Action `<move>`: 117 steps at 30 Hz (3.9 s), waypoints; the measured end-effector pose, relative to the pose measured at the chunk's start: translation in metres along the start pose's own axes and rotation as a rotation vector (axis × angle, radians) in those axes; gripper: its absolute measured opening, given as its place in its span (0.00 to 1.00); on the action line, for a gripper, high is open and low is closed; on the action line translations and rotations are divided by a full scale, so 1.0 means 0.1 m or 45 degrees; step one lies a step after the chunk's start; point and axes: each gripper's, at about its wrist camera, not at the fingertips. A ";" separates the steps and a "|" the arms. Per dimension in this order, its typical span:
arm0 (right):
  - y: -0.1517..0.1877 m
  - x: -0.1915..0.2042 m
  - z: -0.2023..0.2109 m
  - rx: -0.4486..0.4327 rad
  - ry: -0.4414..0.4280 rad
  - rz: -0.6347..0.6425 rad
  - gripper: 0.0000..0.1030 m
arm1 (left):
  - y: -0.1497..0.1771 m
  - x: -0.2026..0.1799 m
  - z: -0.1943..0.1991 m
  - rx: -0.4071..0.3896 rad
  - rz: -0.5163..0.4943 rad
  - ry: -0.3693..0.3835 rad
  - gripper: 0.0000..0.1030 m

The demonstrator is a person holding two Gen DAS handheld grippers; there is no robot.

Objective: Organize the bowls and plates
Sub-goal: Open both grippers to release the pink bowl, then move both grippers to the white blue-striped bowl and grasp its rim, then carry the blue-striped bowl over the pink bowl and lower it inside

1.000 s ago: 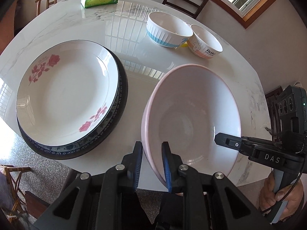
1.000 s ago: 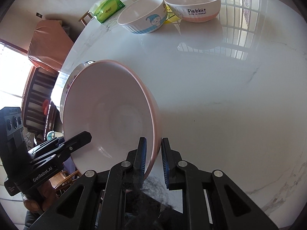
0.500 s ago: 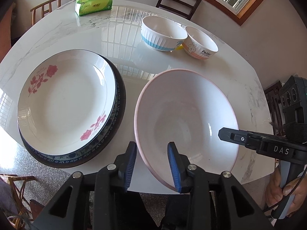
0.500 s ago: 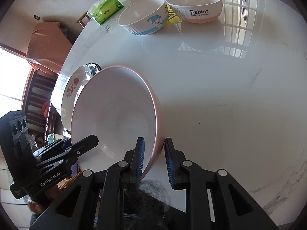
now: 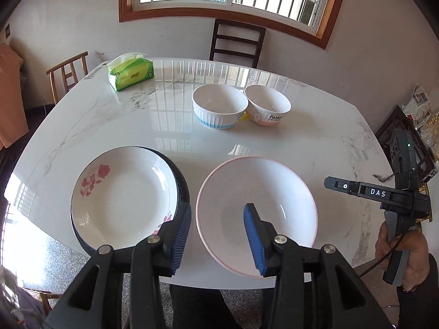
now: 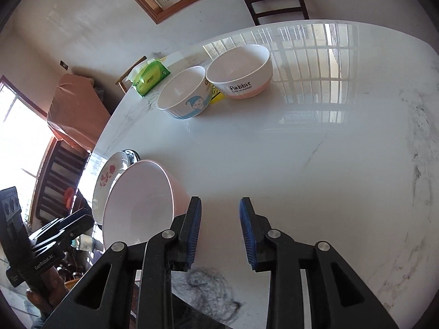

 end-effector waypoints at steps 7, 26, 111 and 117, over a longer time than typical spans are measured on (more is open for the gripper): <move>-0.01 -0.42 -0.11 0.027 0.009 -0.115 0.28 | -0.34 0.00 -0.33 0.122 0.083 0.165 0.39; -0.35 -0.45 -0.27 0.046 -0.131 -0.154 0.30 | -1.10 0.35 -0.94 0.178 0.201 0.126 0.39; 0.08 0.75 -0.21 0.309 -0.046 0.107 0.15 | 0.14 0.10 -0.51 0.312 0.225 0.202 0.20; 0.17 0.75 -0.28 0.340 -0.009 0.122 0.15 | 0.22 0.11 -0.61 0.347 0.233 0.210 0.20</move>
Point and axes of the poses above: each gripper's, at about its wrist camera, not at the fingertips, and z roughly against the way its jaws point, x to its left, y to its underside, and after that the axes turned 8 degrees about -z, right-handed
